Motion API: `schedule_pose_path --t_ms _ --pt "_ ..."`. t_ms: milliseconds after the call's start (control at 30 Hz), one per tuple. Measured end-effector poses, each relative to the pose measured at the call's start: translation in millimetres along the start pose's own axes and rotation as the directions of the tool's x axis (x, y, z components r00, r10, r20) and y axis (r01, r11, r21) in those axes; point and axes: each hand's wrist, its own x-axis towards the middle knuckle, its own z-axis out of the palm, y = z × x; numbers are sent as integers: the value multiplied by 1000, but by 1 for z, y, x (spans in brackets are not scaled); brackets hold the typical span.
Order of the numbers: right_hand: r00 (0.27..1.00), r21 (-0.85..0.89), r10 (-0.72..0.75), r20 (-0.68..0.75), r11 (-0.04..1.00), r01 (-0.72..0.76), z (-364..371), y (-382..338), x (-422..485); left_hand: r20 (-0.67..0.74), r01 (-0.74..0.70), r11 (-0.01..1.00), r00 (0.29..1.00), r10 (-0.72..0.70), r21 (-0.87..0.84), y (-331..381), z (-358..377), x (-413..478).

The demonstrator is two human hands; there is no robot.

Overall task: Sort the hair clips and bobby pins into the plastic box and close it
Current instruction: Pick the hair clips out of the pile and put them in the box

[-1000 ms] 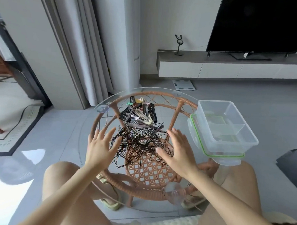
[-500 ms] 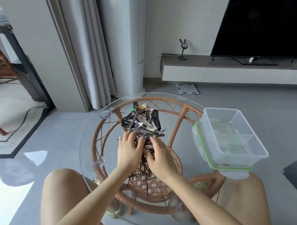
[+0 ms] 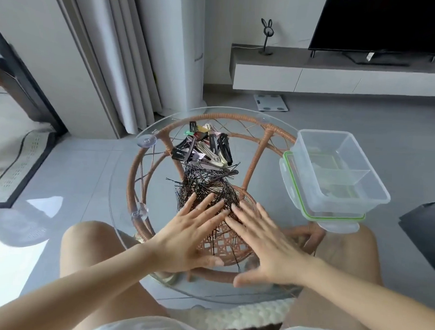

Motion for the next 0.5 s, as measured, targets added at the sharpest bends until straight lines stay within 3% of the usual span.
schedule_pose_path --t_ms 133,333,433,500 --pt "994 10 98 -37 995 -98 -3 8 42 -75 80 995 994 -76 64 -18 5 24" --pt "989 46 125 -76 992 -121 -11 16 84 -181 134 990 976 -123 52 -30 0 44" --pt "943 75 162 -290 986 -147 -28 13 79 -254 158 987 953 -163 -41 -36 -7 48" --pt "813 90 264 -520 963 -256 -48 22 61 -285 180 979 937 -201 -100 -38 -15 53"
